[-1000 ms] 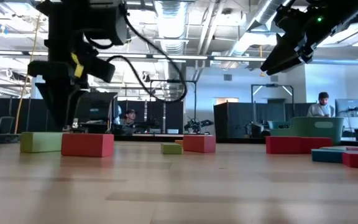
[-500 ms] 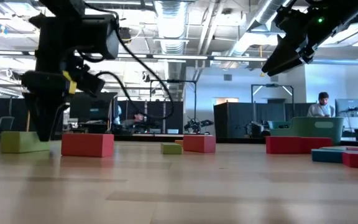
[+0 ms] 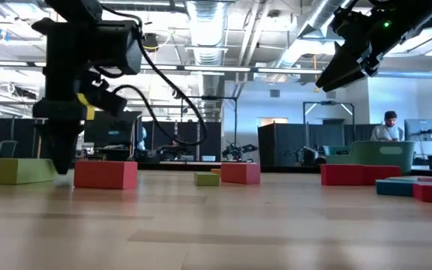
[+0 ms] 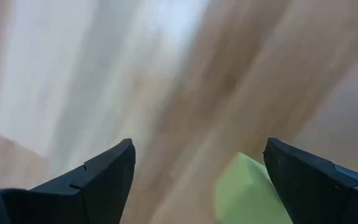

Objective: Sort blocks by size
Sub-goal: Put the light green thick rectangle block into the yellow bin

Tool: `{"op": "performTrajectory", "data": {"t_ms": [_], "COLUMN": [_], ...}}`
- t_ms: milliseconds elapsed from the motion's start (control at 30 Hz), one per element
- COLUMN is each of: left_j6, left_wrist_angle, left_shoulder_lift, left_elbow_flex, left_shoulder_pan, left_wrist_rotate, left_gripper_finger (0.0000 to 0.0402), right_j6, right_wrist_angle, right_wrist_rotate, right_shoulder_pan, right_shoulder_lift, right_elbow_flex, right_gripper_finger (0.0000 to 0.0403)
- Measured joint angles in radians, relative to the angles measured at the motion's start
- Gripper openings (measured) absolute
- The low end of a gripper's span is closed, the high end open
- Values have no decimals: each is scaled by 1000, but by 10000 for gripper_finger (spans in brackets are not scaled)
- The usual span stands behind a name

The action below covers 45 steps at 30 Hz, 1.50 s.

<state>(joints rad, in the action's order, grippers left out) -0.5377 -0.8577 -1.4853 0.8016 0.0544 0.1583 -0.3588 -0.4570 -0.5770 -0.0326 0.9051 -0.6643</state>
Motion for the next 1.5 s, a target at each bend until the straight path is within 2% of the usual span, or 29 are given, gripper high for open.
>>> {"op": "performTrajectory", "data": {"t_ms": [100, 233, 500, 767, 1033, 1500], "left_j6": [8, 2, -94, -134, 6, 332], "left_wrist_angle": [-19, -95, -269, -251, -262, -312], "left_shoulder_lift": [15, 16, 16, 16, 16, 16], "left_elbow_flex": [26, 64, 71, 71, 71, 71], "left_shoulder_pan": [0, 0, 4, 13, 41, 183], "left_wrist_rotate": [37, 37, -54, -139, -128, -106], "left_gripper_finger": [350, 365, 381, 381, 381, 378], "right_j6": [0, 0, 1, 9, 10, 4], "right_wrist_angle": [0, 0, -1, -6, -14, -13], "right_wrist_rotate": [0, 0, 0, 0, 0, 0], "right_shoulder_pan": [0, 0, 0, 0, 0, 0], "right_shoulder_lift": [0, 0, 0, 0, 0, 0], "right_elbow_flex": [0, 0, 0, 0, 0, 0], "right_gripper_finger": [245, 245, 245, 245, 245, 245]}}
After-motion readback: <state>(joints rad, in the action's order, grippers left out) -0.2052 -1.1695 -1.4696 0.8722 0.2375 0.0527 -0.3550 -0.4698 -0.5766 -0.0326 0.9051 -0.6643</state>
